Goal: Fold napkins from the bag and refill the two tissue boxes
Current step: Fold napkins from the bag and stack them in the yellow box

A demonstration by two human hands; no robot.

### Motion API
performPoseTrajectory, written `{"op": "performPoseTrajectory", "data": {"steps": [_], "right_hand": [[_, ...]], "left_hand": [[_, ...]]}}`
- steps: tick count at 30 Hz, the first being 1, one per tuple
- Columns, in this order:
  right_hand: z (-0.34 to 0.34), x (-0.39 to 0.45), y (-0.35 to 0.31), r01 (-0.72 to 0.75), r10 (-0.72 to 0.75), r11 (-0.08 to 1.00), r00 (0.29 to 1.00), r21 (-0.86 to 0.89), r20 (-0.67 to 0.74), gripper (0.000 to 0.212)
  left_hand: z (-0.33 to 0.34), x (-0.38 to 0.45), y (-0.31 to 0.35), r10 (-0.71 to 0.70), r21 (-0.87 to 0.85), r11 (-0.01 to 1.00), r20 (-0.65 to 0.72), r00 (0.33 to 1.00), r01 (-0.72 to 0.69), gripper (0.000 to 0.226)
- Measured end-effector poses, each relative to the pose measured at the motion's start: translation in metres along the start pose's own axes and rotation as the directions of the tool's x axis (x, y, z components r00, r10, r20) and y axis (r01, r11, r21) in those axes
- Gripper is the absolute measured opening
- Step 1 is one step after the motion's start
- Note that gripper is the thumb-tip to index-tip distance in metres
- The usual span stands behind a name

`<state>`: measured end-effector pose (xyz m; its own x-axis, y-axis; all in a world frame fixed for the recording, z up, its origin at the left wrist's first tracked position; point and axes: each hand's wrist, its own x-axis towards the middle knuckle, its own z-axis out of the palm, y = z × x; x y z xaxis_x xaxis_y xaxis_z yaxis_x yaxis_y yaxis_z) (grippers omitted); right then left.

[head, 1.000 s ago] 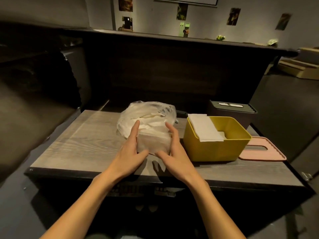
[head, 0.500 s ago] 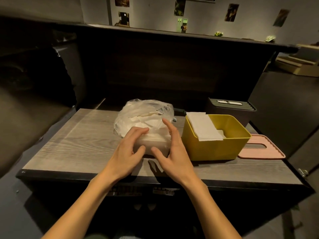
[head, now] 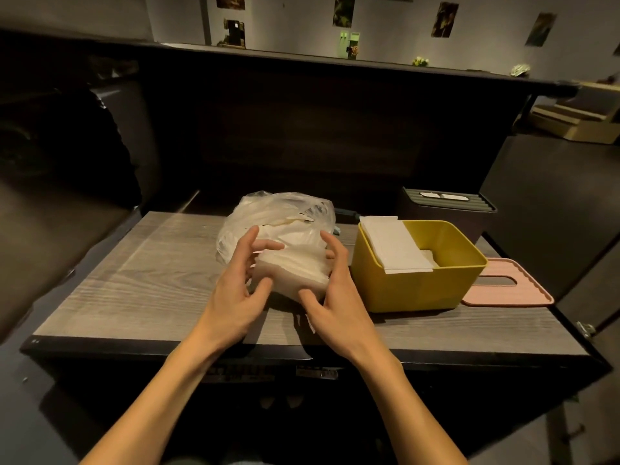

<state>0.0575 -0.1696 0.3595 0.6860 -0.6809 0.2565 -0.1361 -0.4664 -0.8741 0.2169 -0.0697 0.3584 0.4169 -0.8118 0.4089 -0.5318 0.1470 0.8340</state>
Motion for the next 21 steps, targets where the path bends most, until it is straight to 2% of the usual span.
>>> {"op": "performPoseTrajectory", "data": {"steps": [4,9,12,14,18,21], "right_hand": [[0.001,0.001,0.004,-0.002,0.002,1.000,1.000,-0.023,-0.016,0.077],[0.001,0.004,0.007,-0.060,0.049,0.991,0.995,-0.117,-0.089,0.033],[0.000,0.004,0.007,-0.100,0.089,0.988,0.991,-0.116,-0.100,0.025],[-0.001,0.004,0.007,-0.103,0.095,0.992,0.990,-0.074,-0.101,0.033],[0.001,0.003,0.008,-0.060,0.061,0.997,0.997,0.038,-0.043,0.078],[0.002,0.005,0.007,-0.057,0.057,0.998,0.998,-0.011,0.011,0.088]], "left_hand": [[0.000,0.001,-0.007,-0.007,0.000,1.000,0.031,0.999,0.007,0.083],[0.003,0.006,-0.012,-0.107,-0.020,0.994,0.080,0.991,0.109,0.094],[0.003,0.005,-0.014,-0.139,-0.011,0.990,0.041,0.989,0.139,0.094],[0.002,0.004,-0.014,-0.151,-0.020,0.988,-0.010,0.988,0.151,0.088],[0.001,0.004,-0.012,-0.156,-0.035,0.987,-0.062,0.986,0.154,0.086],[0.000,0.004,-0.011,-0.157,-0.053,0.986,-0.031,0.987,0.156,0.089]]}}
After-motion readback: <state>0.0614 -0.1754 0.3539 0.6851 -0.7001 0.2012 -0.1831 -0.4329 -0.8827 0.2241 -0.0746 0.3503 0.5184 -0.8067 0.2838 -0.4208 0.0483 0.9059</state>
